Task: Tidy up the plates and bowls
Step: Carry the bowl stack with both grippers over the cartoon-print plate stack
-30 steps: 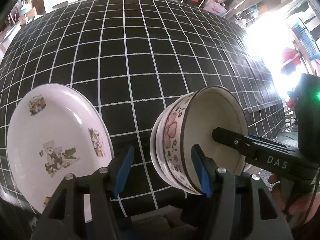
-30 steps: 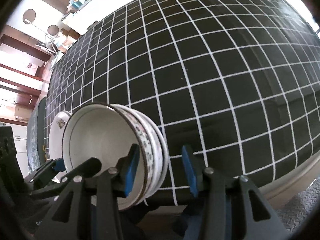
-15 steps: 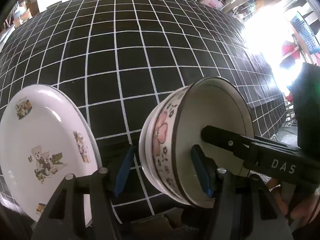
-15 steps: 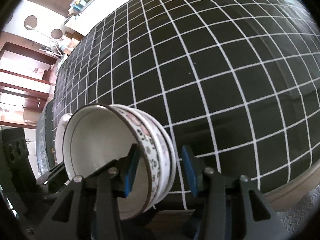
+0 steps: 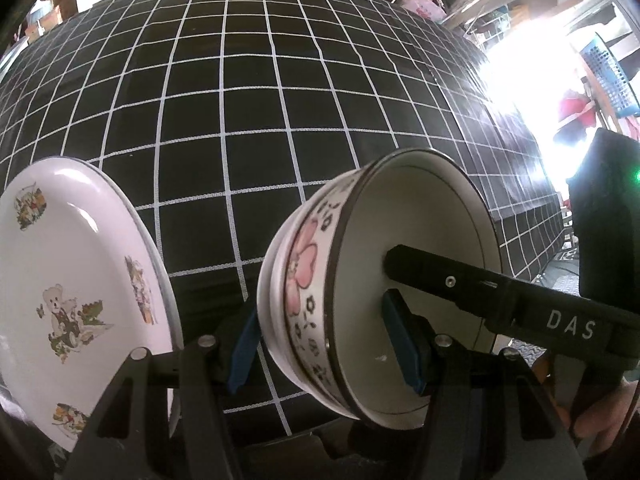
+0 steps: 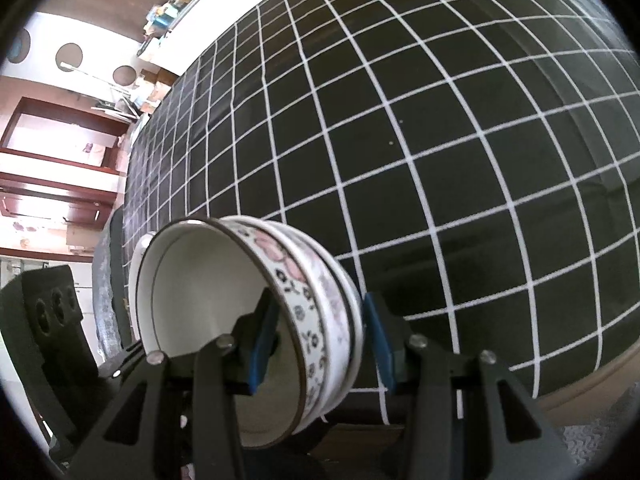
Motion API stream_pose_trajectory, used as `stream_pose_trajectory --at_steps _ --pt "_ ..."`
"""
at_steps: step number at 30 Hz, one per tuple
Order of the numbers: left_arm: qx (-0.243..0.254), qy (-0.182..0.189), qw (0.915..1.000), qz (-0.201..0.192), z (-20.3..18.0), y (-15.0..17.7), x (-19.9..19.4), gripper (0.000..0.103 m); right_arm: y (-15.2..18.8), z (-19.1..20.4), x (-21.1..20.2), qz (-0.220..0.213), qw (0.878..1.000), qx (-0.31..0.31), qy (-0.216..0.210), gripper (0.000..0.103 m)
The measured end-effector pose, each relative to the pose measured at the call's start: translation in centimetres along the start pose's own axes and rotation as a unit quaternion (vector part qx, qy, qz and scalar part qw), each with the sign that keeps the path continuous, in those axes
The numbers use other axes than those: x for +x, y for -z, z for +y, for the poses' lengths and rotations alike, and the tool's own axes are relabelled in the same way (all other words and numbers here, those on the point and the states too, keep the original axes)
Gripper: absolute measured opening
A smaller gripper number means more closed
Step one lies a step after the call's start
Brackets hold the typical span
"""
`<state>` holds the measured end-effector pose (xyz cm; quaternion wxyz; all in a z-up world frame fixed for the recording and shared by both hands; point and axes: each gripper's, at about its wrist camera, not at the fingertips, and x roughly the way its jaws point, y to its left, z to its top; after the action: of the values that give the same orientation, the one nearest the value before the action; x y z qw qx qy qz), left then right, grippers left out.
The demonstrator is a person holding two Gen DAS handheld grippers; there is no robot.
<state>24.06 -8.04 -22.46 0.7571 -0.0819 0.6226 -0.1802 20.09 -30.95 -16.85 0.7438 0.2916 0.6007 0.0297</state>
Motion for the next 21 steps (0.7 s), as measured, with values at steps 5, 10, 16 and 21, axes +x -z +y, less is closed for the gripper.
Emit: stream_pose_trajectory --at_steps 5,10,16,21 --pt "-0.006 -0.003 1.0 -0.006 0.2 0.3 -0.2 0.057 0.1 -1.1 -0.2 -0.004 1.0 0.009 -0.018 0.052" --pt "-0.007 -0.013 0.9998 -0.01 -0.2 0.2 -0.2 0.058 0.6 -2.3 -0.3 -0.007 0.999 0.019 -0.03 0.055" --pt "-0.003 -0.01 0.9998 -0.016 -0.3 0.5 -0.1 0.059 1.4 -2.3 -0.6 -0.014 0.999 0.034 -0.019 0.062" --pt "0.005 -0.015 0.9997 -0.018 -0.7 0.5 0.1 0.06 2.1 -4.7 0.2 0.011 0.994 0.083 -0.069 0.072"
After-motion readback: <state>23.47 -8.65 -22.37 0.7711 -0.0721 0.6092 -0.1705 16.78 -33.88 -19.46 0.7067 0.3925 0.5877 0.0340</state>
